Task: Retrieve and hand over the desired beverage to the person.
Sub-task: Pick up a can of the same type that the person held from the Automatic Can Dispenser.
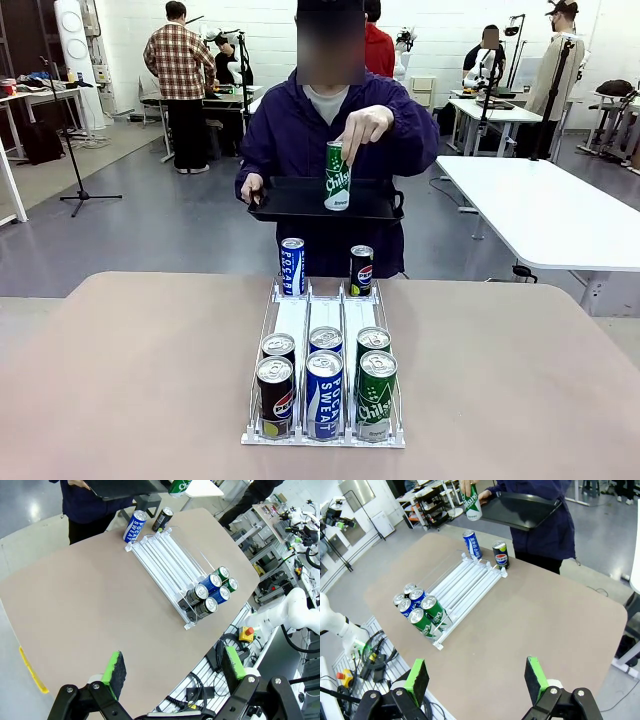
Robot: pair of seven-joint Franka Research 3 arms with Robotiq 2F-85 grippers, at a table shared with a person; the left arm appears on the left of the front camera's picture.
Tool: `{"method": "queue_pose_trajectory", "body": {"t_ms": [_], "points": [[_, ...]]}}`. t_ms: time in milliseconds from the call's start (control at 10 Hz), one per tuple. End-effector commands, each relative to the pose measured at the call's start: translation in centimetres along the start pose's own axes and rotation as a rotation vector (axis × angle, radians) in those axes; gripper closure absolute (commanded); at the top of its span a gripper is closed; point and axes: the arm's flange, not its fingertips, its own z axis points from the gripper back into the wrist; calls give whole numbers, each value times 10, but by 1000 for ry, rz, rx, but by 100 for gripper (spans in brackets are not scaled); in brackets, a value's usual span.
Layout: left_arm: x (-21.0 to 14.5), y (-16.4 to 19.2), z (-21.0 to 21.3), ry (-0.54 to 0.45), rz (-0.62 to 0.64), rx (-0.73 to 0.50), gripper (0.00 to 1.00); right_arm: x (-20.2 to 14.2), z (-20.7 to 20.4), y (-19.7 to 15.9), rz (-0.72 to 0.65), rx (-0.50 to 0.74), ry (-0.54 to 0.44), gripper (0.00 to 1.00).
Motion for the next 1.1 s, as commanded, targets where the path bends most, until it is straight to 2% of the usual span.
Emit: {"method": "queue_pose_trajectory", "body": {"t_ms": [0, 1000], "points": [[1, 1, 2, -12, -16, -17, 0, 1, -3, -1, 6, 25, -17, 0], [1, 1, 2, -12, -16, -17, 0, 1, -3, -1, 6, 25, -17, 0]]}}
